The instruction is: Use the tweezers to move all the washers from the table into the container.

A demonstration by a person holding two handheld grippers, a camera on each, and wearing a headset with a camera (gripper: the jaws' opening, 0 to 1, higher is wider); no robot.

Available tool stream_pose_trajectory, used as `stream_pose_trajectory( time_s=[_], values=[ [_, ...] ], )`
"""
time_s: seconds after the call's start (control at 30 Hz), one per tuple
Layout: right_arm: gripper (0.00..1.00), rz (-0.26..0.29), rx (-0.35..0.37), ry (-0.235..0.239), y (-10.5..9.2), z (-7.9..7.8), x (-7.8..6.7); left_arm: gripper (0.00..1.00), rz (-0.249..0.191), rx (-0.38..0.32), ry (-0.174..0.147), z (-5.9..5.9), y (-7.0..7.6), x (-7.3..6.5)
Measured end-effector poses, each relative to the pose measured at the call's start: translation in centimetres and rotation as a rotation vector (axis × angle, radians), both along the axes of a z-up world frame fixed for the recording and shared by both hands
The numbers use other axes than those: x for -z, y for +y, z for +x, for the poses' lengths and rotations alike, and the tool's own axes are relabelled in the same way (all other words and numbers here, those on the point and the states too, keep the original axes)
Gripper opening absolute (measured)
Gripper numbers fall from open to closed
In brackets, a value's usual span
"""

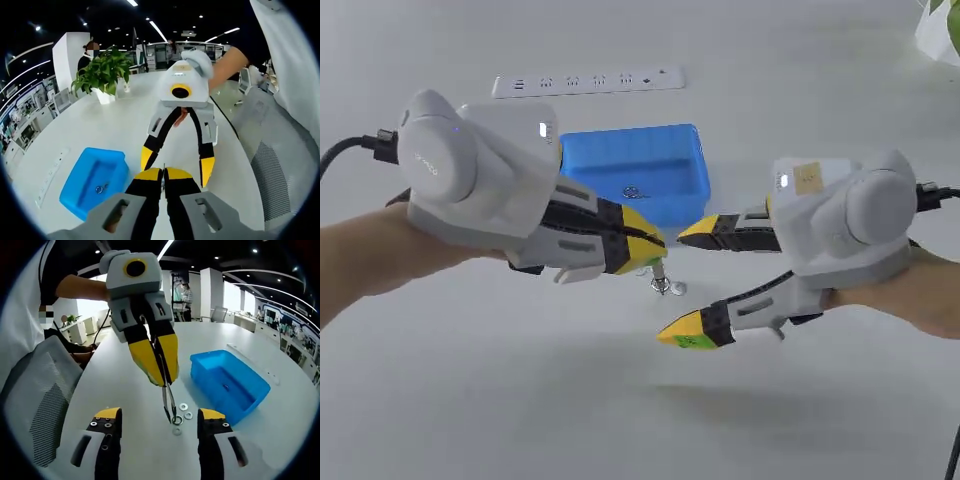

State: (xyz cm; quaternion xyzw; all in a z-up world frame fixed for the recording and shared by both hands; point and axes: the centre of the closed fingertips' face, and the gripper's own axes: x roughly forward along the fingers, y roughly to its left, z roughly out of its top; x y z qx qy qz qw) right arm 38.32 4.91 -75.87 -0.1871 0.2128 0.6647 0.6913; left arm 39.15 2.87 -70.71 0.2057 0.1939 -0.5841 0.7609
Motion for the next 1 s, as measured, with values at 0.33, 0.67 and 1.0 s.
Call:
stream_pose_trajectory(
  time_s=[0.33, 0.67, 1.0],
  values=[
    [0.38, -0.077, -0.068, -0.022, 0.6, 0.4, 1.7, 0.06, 0.006, -0.002, 0.003, 0.2, 0.1, 0.2],
    [0.25, -0.087, -0.088, 0.008, 1.4, 0.8, 2.3, 0.06, 0.011, 0.008, 0.006, 0.1, 0.0, 0.3],
    [0.13, -0.093, -0.088, -0.012, 1.3, 1.3, 2.4, 0.06, 0.015, 0.008, 0.01, 0.1, 0.1, 0.4]
  ],
)
